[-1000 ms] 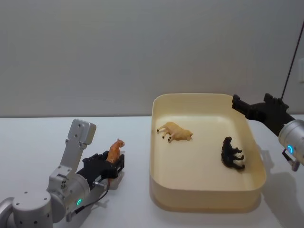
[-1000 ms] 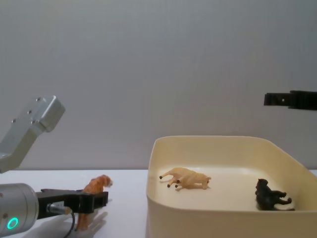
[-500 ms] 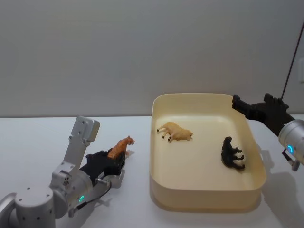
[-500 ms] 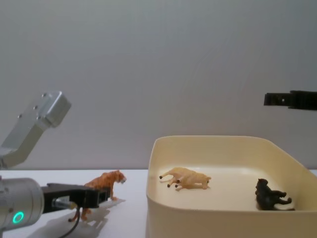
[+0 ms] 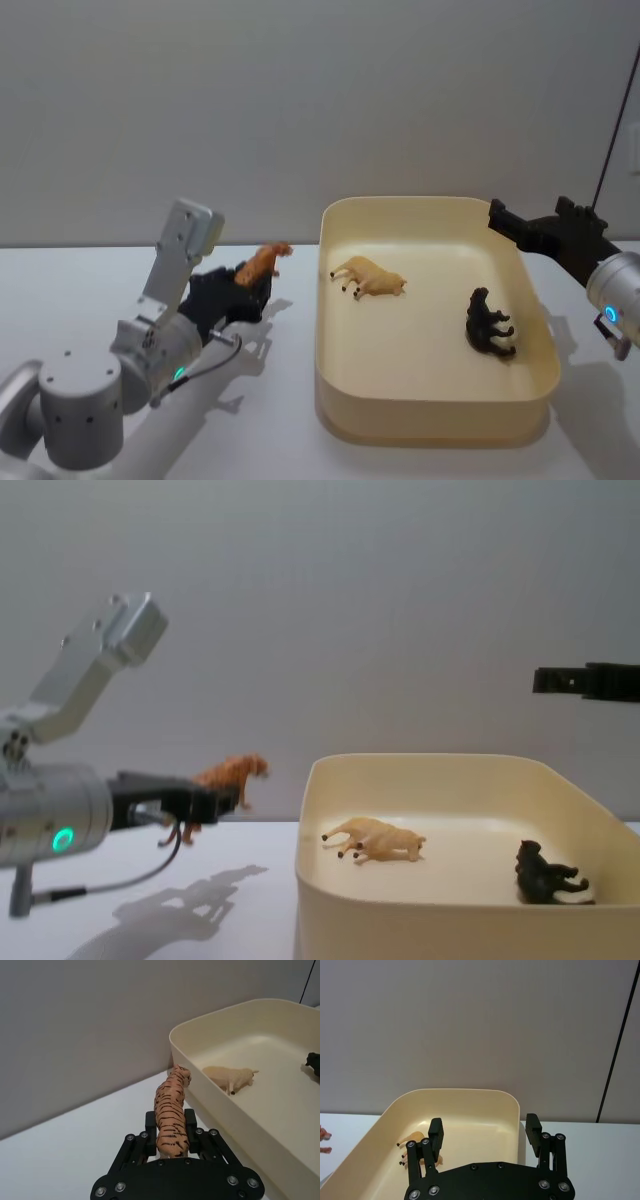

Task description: Pick up the toy alternately with two hands and place it into the central storage box.

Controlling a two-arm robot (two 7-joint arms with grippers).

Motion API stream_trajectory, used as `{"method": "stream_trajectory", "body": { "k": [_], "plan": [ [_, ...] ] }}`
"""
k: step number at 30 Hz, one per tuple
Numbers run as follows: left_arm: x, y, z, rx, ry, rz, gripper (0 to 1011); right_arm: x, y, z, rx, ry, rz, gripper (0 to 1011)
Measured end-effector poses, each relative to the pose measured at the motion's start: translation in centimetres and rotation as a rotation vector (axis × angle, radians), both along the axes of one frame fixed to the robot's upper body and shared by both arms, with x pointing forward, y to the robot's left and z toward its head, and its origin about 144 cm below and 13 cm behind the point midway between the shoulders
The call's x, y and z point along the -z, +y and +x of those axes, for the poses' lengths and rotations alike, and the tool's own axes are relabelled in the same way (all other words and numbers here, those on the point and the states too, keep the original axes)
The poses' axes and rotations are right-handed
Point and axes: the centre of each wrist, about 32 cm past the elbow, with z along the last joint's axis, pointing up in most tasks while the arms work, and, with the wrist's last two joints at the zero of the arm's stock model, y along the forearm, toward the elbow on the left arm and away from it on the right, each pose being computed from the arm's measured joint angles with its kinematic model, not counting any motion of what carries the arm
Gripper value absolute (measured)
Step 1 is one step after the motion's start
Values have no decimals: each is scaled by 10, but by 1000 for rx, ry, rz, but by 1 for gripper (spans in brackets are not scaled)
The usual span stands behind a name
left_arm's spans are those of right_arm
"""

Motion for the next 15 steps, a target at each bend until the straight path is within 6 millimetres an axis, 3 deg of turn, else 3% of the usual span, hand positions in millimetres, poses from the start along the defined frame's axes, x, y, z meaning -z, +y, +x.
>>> {"method": "stream_trajectory", "body": {
  "k": [15],
  "plan": [
    [-35, -5, 23, 98, -100, 58, 301, 0, 0, 0, 0, 0, 0, 1001]
  ]
}}
